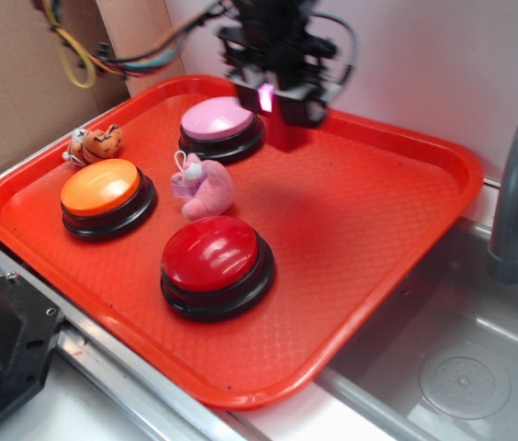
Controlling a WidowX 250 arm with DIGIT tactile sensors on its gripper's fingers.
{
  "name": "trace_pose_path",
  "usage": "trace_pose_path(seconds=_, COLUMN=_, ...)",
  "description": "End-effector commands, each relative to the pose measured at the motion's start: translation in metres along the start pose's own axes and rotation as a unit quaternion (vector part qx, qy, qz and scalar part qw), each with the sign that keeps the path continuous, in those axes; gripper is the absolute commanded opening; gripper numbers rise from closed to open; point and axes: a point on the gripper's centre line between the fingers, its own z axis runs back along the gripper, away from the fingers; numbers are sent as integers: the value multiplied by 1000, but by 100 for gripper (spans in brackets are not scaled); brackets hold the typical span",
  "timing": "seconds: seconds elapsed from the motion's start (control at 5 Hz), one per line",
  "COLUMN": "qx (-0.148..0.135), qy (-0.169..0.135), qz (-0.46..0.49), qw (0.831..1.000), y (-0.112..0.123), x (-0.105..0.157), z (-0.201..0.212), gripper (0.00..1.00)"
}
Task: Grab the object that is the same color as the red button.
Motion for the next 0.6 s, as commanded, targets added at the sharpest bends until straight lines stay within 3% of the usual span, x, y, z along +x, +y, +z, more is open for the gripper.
trace_pose_path(seconds=0.0, qx=-4, qy=-7, qz=5, qw=1000, y=37, x=-26, z=80, gripper=0)
trace_pose_path(seconds=0.4, qx=-20, qy=-23, qz=67, qw=997, y=57, x=-50, z=99, gripper=0)
